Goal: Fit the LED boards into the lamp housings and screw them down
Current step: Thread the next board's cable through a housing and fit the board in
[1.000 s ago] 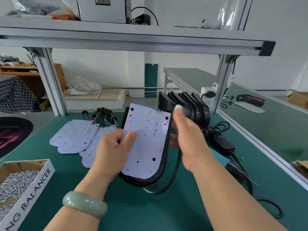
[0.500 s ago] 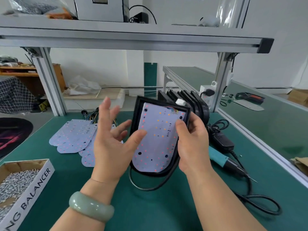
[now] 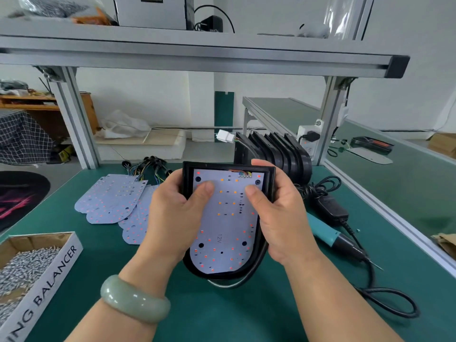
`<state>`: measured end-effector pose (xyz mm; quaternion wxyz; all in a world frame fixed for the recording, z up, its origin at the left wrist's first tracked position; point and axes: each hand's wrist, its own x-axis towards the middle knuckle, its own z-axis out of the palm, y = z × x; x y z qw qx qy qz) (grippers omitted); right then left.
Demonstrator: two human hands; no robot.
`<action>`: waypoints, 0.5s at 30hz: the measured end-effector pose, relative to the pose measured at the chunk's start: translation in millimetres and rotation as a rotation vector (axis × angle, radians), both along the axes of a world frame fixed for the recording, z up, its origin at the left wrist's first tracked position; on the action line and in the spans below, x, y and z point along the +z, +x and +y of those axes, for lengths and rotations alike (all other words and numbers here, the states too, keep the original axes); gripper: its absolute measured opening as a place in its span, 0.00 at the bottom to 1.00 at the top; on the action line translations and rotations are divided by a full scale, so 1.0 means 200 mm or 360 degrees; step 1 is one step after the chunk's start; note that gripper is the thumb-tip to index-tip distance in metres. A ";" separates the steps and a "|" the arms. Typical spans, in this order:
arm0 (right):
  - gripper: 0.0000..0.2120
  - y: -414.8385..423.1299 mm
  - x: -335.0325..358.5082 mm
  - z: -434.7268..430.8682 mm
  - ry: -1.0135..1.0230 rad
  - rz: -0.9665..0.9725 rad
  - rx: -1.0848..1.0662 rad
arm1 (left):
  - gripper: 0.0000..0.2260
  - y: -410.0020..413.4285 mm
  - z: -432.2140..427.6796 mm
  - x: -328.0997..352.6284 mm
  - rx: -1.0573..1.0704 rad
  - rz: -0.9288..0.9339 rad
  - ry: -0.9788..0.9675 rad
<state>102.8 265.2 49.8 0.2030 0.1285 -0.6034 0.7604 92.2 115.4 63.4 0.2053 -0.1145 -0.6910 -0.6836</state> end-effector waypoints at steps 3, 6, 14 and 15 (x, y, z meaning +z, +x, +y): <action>0.14 0.00 0.01 0.01 -0.0065 -0.0030 -0.0042 | 0.08 0.01 0.00 0.01 -0.0091 0.0009 0.0002; 0.12 -0.01 0.03 0.04 -0.0259 -0.0090 -0.0137 | 0.04 0.01 -0.04 -0.01 -0.0438 -0.0161 -0.0220; 0.11 0.01 0.05 0.08 -0.0235 -0.0095 -0.0213 | 0.07 0.00 -0.01 -0.05 -0.0090 -0.0196 -0.0639; 0.11 0.01 0.05 0.08 -0.0242 -0.0083 -0.0247 | 0.06 0.00 0.00 -0.06 -0.0086 -0.0206 -0.0643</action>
